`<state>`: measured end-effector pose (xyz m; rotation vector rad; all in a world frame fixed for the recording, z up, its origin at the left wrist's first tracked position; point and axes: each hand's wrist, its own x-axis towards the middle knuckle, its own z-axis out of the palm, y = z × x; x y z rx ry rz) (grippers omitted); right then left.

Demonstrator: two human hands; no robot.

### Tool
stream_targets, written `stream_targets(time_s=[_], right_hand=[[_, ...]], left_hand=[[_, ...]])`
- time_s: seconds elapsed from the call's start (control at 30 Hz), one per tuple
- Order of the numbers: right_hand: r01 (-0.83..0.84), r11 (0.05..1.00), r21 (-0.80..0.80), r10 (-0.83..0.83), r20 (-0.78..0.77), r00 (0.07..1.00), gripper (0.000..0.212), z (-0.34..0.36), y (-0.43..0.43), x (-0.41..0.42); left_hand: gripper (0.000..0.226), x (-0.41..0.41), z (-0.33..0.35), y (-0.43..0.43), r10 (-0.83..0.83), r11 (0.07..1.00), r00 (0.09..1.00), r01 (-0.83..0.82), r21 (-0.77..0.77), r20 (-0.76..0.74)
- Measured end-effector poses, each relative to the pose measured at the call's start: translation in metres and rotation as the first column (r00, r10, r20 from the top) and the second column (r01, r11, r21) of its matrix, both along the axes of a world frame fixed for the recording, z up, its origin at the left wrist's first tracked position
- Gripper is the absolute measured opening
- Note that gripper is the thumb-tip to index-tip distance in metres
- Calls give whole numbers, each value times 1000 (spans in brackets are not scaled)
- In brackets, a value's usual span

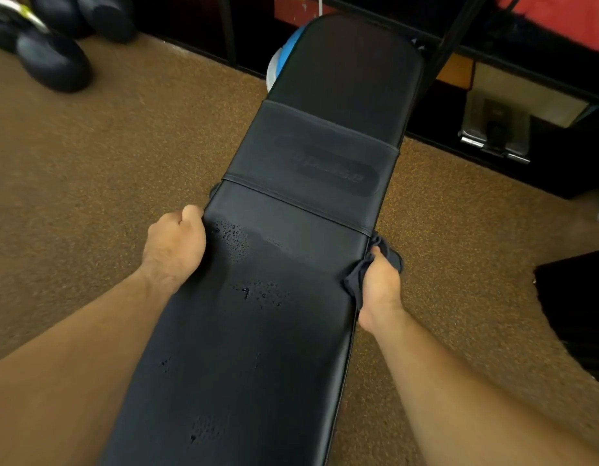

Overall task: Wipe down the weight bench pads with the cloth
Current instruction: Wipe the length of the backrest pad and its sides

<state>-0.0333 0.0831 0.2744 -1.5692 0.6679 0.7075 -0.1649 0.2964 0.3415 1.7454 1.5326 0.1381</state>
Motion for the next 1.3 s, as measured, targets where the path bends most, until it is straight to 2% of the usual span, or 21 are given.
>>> stream_targets(time_s=[0.07, 0.23, 0.33, 0.4, 0.43, 0.6, 0.73, 0.83, 0.93, 1.1, 1.3], right_hand=[[10, 999, 51, -10, 1, 1000, 32, -1, -1, -4], [-29, 998, 47, 21, 173, 985, 21, 17, -22, -54], [-17, 1000, -22, 18, 65, 998, 25, 19, -9, -28], [6, 1000, -12, -6, -29, 1000, 29, 15, 1, -2], [2, 1000, -8, -3, -24, 1000, 30, 12, 5, 4], [-72, 996, -48, 80, 195, 978, 40, 11, -7, -26], [-156, 985, -78, 168, 178, 970, 35, 13, -26, -53], [-111, 991, -79, 123, 163, 979, 37, 10, -18, -39], [-88, 985, -147, 123, 248, 961, 40, 14, -2, -14], [-157, 968, -196, 221, 367, 904, 46, 18, -1, -19], [-206, 965, -164, 250, 334, 909, 38, 16, -27, -45]], left_hand=[[53, 1, -1, 0, 3, 1000, 1000, -3, -9, -6], [54, 2, 1, -3, 16, 1000, 1000, -16, -26, 0], [51, 3, 2, -4, 37, 999, 999, -37, -25, 10], [49, 4, 1, -4, 42, 999, 999, -42, -19, 13], [49, 3, 1, -4, 46, 999, 999, -46, -14, 15], [52, 7, -1, -3, 80, 997, 997, -80, -15, -2], [52, 9, 1, -5, 92, 995, 996, -92, -26, -14], [53, 11, 7, -8, 101, 994, 995, -102, -48, -21], [54, 13, 10, -9, 93, 994, 995, -95, -53, -42], [53, 14, 8, -11, 108, 994, 993, -109, -21, -49], [53, 11, 6, -9, 96, 995, 994, -97, -27, -42]])
